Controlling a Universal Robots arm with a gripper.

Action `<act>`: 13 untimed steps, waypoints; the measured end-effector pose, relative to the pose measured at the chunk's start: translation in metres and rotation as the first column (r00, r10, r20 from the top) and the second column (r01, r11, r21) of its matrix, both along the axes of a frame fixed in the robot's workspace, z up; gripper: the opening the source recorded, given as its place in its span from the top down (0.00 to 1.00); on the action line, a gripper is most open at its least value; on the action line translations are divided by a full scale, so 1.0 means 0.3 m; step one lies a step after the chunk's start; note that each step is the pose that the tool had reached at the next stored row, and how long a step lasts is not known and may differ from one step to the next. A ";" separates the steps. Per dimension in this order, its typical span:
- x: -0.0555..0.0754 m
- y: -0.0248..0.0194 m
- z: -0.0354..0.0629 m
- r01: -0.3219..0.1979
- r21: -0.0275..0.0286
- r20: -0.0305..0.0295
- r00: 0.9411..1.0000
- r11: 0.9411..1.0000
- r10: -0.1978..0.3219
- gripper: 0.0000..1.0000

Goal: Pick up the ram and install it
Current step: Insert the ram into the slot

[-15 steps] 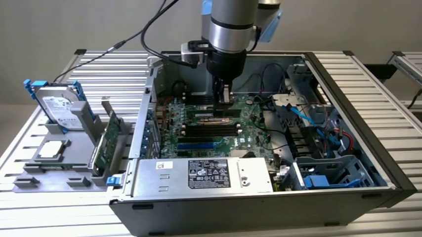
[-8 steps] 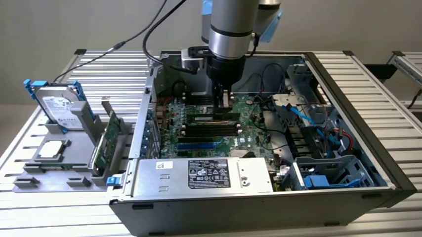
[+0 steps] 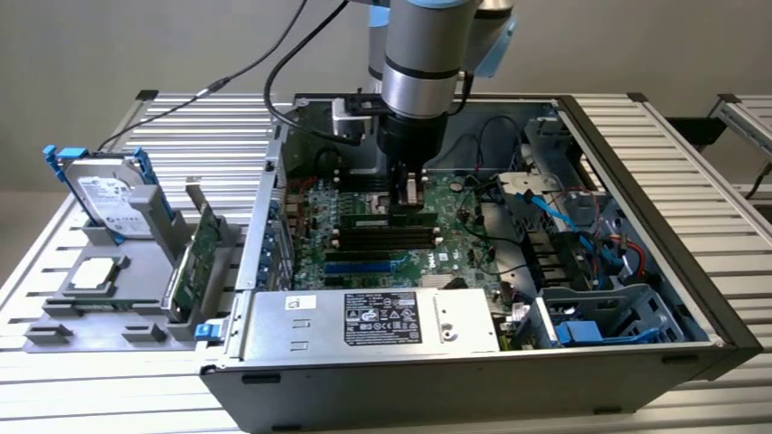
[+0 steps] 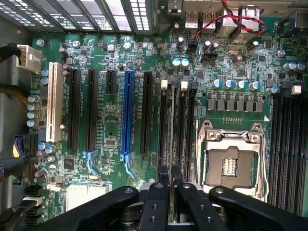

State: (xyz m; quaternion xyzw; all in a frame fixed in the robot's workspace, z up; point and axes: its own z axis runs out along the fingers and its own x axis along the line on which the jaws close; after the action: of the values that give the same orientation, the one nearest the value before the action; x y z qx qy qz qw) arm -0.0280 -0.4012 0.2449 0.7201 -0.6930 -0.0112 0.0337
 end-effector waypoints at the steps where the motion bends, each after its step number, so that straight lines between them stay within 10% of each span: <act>1: 0.000 0.000 0.000 0.000 -0.001 -0.003 1.000 1.000 0.000 0.86; 13: 0.000 -0.012 -0.009 0.000 -0.001 -0.010 1.000 1.000 0.000 0.86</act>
State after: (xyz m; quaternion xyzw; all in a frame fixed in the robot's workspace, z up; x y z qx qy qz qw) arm -0.0280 -0.4049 0.2423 0.7200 -0.6928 -0.0145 0.0372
